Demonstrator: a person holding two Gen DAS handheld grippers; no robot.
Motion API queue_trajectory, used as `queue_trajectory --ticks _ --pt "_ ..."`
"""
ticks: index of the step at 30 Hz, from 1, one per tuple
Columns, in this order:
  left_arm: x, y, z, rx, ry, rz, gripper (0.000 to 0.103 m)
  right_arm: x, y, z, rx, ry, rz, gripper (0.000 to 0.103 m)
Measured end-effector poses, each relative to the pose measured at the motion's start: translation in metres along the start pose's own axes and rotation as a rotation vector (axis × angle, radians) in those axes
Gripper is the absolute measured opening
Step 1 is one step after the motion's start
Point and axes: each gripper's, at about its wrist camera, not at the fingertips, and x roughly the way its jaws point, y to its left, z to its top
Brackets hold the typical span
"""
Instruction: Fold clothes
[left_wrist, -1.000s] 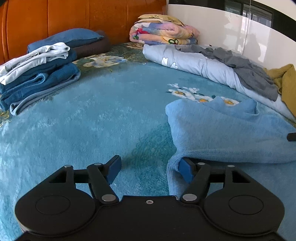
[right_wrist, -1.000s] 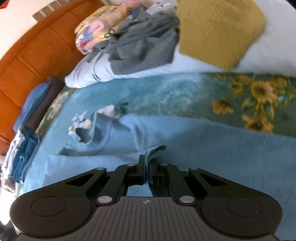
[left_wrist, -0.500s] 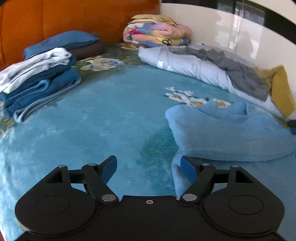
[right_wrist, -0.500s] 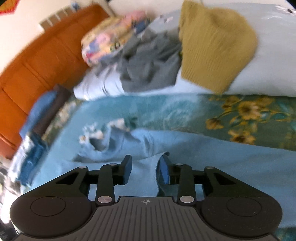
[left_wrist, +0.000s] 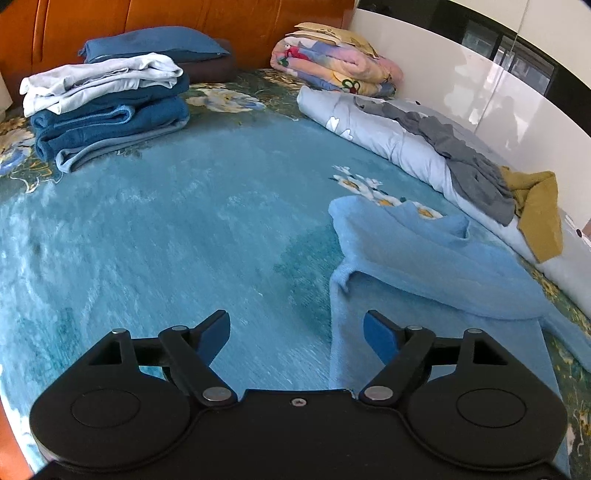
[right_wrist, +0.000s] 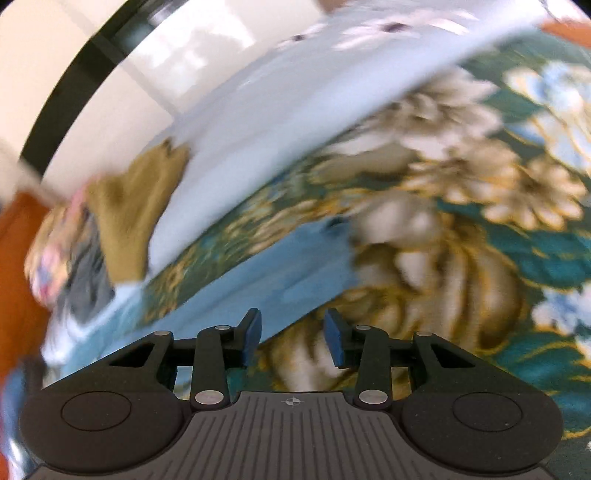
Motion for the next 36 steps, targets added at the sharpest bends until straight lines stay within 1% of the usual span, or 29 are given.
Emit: queue_trajectory --ticks 4,6,9,10,12,14,16,19,21,26,28,31,36 --pt "-0.007 -0.004 -0.001 0.011 -0.012 0.005 0.078 0.013 -0.019 0.006 0.141 -0.032 -0.018 0.033" --pt "-0.008 -0.004 -0.002 0.013 -0.014 0.008 0.079 0.020 -0.021 0.008 0.173 -0.041 -0.012 0.033" --pt "-0.008 -0.004 -0.004 0.011 -0.006 0.015 0.079 0.029 -0.019 0.012 0.175 -0.061 -0.017 0.033" --pt "-0.007 -0.005 -0.005 0.010 -0.003 0.015 0.079 0.032 -0.019 0.013 0.173 -0.066 -0.018 0.030" --pt "-0.006 -0.006 -0.006 0.015 0.003 0.014 0.079 0.037 -0.016 0.017 0.173 -0.061 -0.029 0.010" --pt "-0.006 -0.006 -0.006 0.019 0.001 0.014 0.079 0.034 -0.011 0.017 0.149 -0.061 -0.023 0.006" --pt "-0.005 -0.005 -0.007 0.018 0.004 0.017 0.079 0.032 -0.003 0.018 0.109 -0.071 -0.020 0.005" --pt "-0.002 -0.002 -0.008 0.010 0.012 0.021 0.079 0.020 0.020 0.021 0.027 -0.087 0.023 0.005" --pt "-0.001 -0.001 -0.008 0.007 0.015 0.022 0.079 0.013 0.042 0.025 -0.042 -0.105 0.068 0.005" --pt "-0.001 0.003 -0.009 -0.004 0.014 0.020 0.079 0.001 0.113 0.023 -0.211 -0.123 0.218 0.005" --pt "-0.002 0.008 -0.008 -0.014 0.011 0.025 0.079 0.005 0.143 0.018 -0.274 -0.110 0.269 0.005" --pt "-0.004 0.015 -0.007 -0.030 0.005 0.032 0.079 0.018 0.185 0.005 -0.329 -0.072 0.349 0.005" --pt "-0.007 0.027 -0.006 -0.056 -0.003 0.045 0.079 0.033 0.239 -0.034 -0.392 0.012 0.428 0.005"
